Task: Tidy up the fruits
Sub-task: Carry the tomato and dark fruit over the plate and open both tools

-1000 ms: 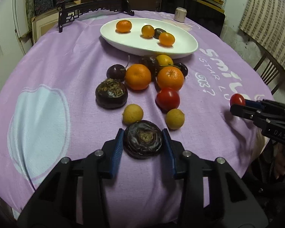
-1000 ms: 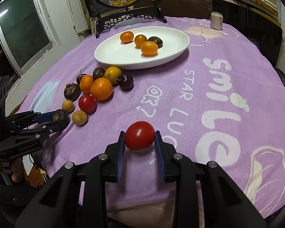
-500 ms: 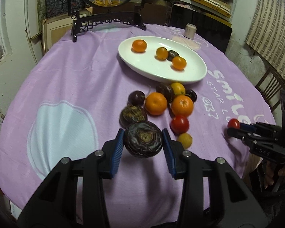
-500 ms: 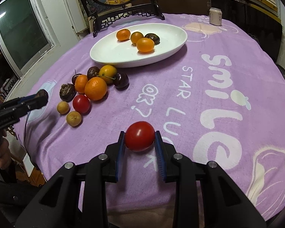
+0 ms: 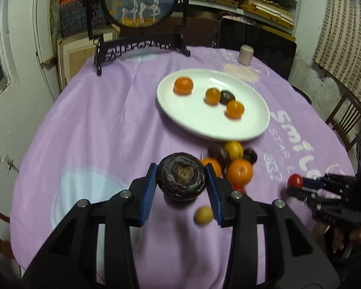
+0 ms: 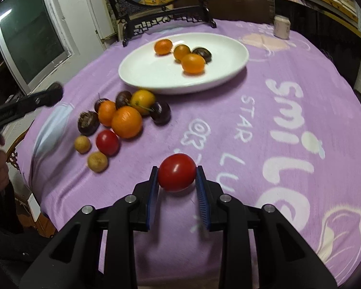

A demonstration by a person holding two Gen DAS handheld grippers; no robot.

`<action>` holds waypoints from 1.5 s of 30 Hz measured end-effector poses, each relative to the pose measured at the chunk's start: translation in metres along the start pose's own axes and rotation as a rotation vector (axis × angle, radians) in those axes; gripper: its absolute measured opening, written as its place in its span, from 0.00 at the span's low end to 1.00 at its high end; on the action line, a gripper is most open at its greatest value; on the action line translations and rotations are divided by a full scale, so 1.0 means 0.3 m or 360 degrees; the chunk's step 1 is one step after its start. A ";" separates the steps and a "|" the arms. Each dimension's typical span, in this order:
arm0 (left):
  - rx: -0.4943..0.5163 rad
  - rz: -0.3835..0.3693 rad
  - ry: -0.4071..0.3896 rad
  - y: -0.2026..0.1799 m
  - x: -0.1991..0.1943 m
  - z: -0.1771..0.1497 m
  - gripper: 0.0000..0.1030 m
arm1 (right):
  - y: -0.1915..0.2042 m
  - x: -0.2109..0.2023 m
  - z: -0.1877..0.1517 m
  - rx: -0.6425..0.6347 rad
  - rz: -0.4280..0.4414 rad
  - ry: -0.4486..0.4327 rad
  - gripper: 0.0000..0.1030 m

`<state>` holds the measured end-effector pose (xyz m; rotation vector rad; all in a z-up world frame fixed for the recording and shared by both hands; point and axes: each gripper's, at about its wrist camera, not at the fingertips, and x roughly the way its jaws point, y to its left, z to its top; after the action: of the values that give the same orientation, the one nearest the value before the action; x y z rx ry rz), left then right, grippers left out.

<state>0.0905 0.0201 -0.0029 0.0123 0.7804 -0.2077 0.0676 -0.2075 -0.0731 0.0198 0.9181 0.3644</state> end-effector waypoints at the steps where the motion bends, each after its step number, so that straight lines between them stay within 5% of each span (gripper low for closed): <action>1: 0.0003 0.0003 -0.0013 -0.005 0.004 0.026 0.39 | 0.006 -0.002 0.011 -0.0009 0.0003 -0.0006 0.30; 11: 0.0031 -0.0040 -0.0042 -0.078 0.136 0.276 0.39 | 0.058 -0.022 0.303 -0.0107 -0.0031 -0.0173 0.30; 21: -0.0099 -0.0010 -0.0011 -0.077 0.370 0.558 0.39 | -0.006 0.168 0.651 -0.0037 -0.0199 -0.0152 0.30; 27: -0.0095 -0.0019 0.0110 -0.077 0.506 0.524 0.39 | -0.090 0.321 0.636 0.0081 -0.0165 -0.0049 0.30; 35: -0.0118 -0.0031 0.0151 -0.066 0.531 0.493 0.40 | -0.091 0.357 0.628 0.0060 -0.0206 -0.0026 0.30; 38: -0.0121 -0.0018 0.0122 -0.065 0.521 0.486 0.57 | -0.093 0.350 0.618 0.0054 -0.0239 -0.0042 0.34; 41: -0.0112 -0.0010 0.0082 -0.064 0.496 0.478 0.59 | -0.095 0.325 0.610 0.0048 -0.0269 -0.0085 0.45; 45: -0.0136 -0.0030 0.0064 -0.054 0.461 0.459 0.59 | -0.097 0.286 0.590 0.0055 -0.0271 -0.0119 0.46</action>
<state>0.2790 -0.0329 -0.0005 -0.0718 0.8292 -0.1926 0.2615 -0.1834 -0.0361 -0.0130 0.8455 0.1887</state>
